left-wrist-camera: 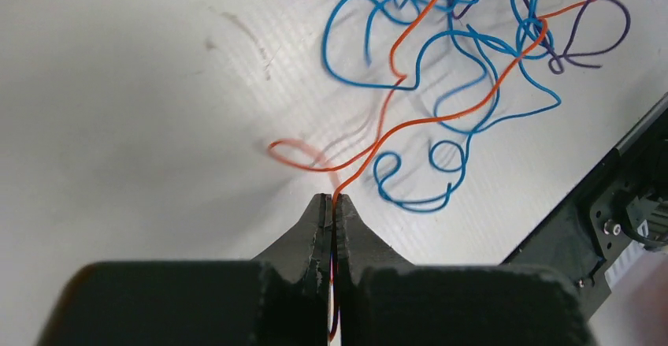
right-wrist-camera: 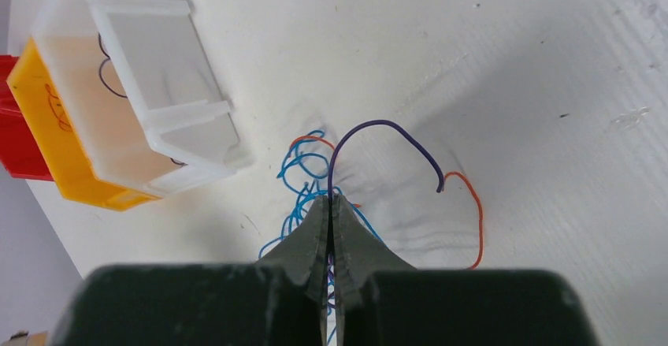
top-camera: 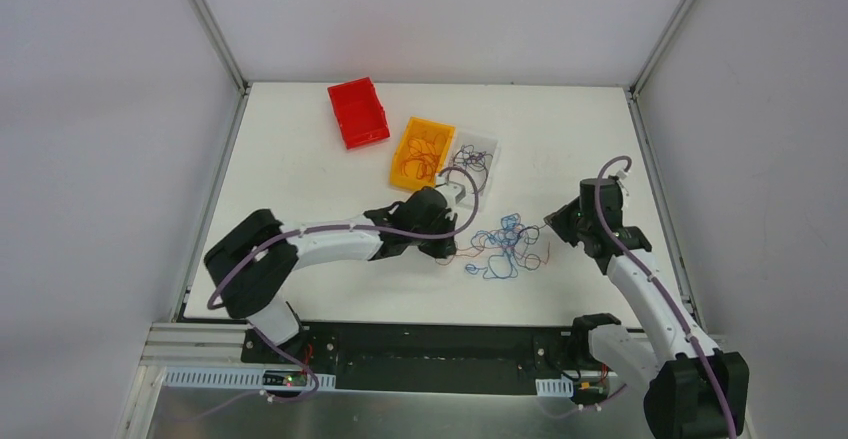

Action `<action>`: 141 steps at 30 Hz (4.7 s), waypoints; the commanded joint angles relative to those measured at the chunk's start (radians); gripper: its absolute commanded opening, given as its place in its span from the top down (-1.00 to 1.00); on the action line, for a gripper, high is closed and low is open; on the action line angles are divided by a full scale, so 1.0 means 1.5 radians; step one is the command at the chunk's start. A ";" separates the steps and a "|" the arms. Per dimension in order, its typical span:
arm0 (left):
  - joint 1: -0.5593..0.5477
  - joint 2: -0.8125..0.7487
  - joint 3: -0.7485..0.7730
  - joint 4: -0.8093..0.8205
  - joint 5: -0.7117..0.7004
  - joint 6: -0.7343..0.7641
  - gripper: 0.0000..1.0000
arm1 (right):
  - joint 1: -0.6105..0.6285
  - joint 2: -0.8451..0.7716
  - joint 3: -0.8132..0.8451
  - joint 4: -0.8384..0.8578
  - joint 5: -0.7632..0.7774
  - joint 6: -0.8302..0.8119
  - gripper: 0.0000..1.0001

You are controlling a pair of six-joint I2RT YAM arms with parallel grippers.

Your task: Untangle the cables

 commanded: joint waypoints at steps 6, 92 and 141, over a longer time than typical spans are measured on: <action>0.141 -0.280 -0.131 -0.143 -0.040 -0.015 1.00 | -0.010 -0.074 0.042 -0.046 0.059 -0.007 1.00; 0.130 -0.351 -0.029 0.206 0.263 0.079 -0.61 | 0.278 0.028 0.302 0.120 -0.338 -0.161 1.00; 0.107 -0.426 -0.011 -0.148 0.081 0.173 1.00 | 0.257 -0.044 0.202 -0.039 -0.223 -0.306 -0.66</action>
